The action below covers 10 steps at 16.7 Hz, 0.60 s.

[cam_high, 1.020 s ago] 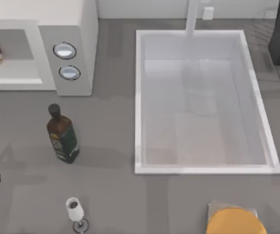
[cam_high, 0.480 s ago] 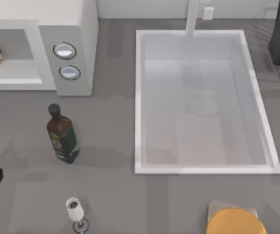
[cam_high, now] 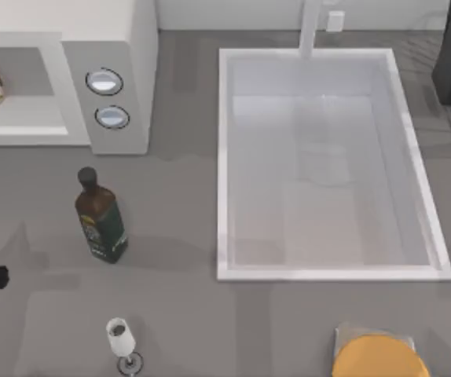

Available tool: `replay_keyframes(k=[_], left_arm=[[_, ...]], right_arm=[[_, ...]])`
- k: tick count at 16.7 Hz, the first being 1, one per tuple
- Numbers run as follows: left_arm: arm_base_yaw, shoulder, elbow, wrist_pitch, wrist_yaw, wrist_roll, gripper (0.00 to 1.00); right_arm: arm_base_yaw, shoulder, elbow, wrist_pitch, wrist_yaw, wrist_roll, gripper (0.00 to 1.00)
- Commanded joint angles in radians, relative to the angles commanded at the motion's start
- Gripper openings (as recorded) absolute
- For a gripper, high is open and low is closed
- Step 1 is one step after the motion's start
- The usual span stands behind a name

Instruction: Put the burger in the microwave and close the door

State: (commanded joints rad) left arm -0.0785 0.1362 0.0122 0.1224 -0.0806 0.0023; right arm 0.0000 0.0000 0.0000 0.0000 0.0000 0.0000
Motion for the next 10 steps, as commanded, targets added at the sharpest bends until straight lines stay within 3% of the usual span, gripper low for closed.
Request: replay_keyframes(k=[10], left_arm=[[-0.249,0.132,0.086,0.047,-0.249,0.002,0.00]], right_arm=[[0.000,0.000,0.000,0.000,0.000,0.000,1.00]])
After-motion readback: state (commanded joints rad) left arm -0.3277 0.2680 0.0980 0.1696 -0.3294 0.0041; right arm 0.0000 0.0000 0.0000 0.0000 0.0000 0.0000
